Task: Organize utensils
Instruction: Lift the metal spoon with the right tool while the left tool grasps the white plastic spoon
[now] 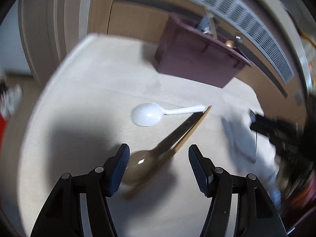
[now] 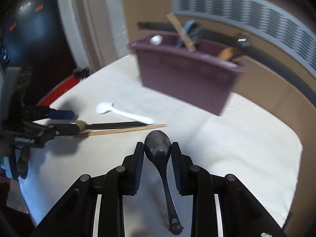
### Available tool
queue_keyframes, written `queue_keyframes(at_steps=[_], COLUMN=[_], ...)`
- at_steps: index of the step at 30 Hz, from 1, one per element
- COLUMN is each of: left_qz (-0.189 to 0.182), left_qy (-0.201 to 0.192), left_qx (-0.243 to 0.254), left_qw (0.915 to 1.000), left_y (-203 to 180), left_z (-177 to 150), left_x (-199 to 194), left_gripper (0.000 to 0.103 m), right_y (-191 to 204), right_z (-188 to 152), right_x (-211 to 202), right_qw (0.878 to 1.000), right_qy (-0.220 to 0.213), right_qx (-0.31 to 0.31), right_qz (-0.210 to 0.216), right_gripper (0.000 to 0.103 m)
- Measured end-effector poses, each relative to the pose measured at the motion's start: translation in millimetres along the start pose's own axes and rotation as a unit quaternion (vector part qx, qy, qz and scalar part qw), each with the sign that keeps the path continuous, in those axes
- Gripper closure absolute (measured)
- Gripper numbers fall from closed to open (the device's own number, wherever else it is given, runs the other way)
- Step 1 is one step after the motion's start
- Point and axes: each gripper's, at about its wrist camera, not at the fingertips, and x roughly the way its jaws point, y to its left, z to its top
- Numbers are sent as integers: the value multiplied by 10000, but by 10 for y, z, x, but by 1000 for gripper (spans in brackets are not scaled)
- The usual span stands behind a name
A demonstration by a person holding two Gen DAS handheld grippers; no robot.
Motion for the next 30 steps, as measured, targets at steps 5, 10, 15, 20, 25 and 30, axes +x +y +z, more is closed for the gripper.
queue_keyframes(at_steps=[5, 10, 15, 20, 25, 30], left_qz=[-333, -252, 175, 1366, 2144, 2171], left_qy=[288, 38, -254, -553, -685, -364], left_qx=[-903, -1675, -1820, -1168, -630, 99], left_qw=[9949, 9855, 9828, 9822, 9723, 9754], left_y=[45, 135, 38, -276, -510, -539], left_z=[244, 440, 637, 746, 707, 527], left_x=[205, 317, 438, 598, 720, 629], left_gripper=[40, 40, 40, 40, 40, 40], right_y=[-243, -368, -447, -430, -403, -427], right_z=[-96, -147, -224, -314, -339, -368], right_x=[-187, -256, -283, -255, -253, -303], right_qw=[9986, 9969, 9958, 9952, 9945, 9936], right_qy=[-230, -397, -515, -631, -748, -816], right_qx=[433, 648, 730, 685, 588, 631], right_qz=[-192, -190, -192, -315, -437, -464], right_gripper=[78, 78, 78, 77, 77, 77])
